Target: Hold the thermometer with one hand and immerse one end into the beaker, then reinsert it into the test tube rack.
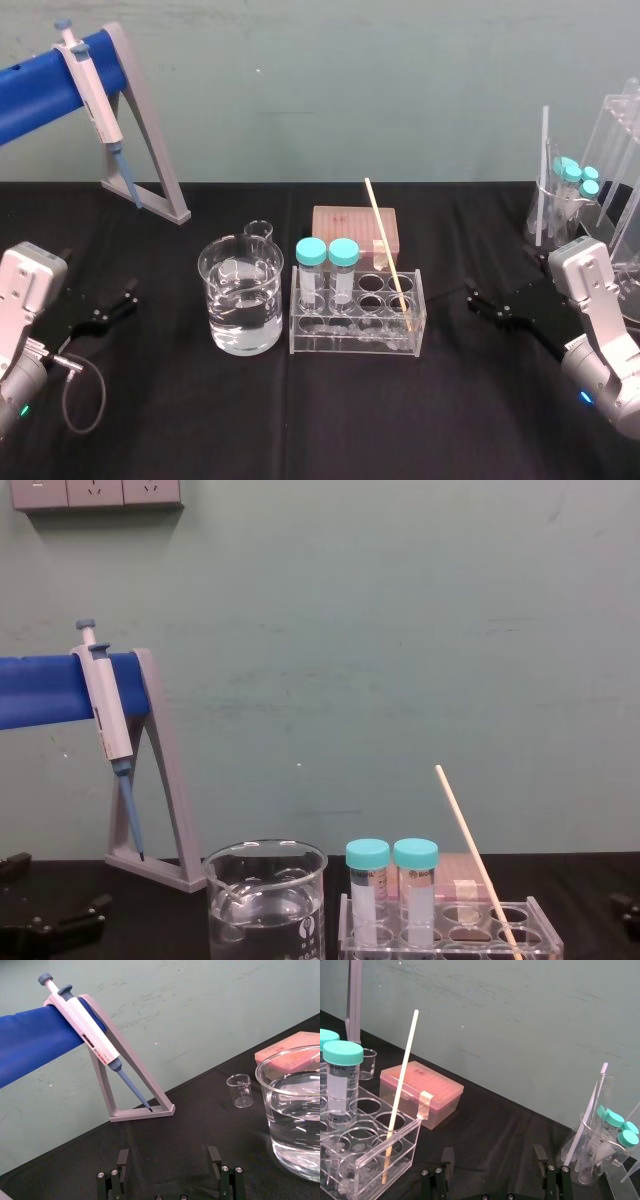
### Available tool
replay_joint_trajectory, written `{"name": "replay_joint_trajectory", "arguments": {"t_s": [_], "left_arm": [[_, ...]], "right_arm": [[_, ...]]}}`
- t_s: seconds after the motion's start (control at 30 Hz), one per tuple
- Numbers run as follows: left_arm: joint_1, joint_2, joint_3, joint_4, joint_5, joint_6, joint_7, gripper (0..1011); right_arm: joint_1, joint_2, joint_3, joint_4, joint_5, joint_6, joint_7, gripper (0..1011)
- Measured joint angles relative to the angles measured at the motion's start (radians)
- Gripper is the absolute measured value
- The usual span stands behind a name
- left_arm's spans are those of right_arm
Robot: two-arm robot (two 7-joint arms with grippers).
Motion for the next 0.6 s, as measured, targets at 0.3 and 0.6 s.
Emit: {"name": "replay_joint_trajectory", "arguments": {"t_s": [0.3, 0.6], "left_arm": [[0.000, 0.000, 0.000, 0.000, 0.000, 0.000, 0.000, 1004], [0.000, 0.000, 0.000, 0.000, 0.000, 0.000, 0.000, 1004]], "right_arm": [[0.000, 0.000, 0.000, 0.000, 0.000, 0.000, 0.000, 1003], [0.000, 0.000, 0.000, 0.000, 0.000, 0.000, 0.000, 1002]]}}
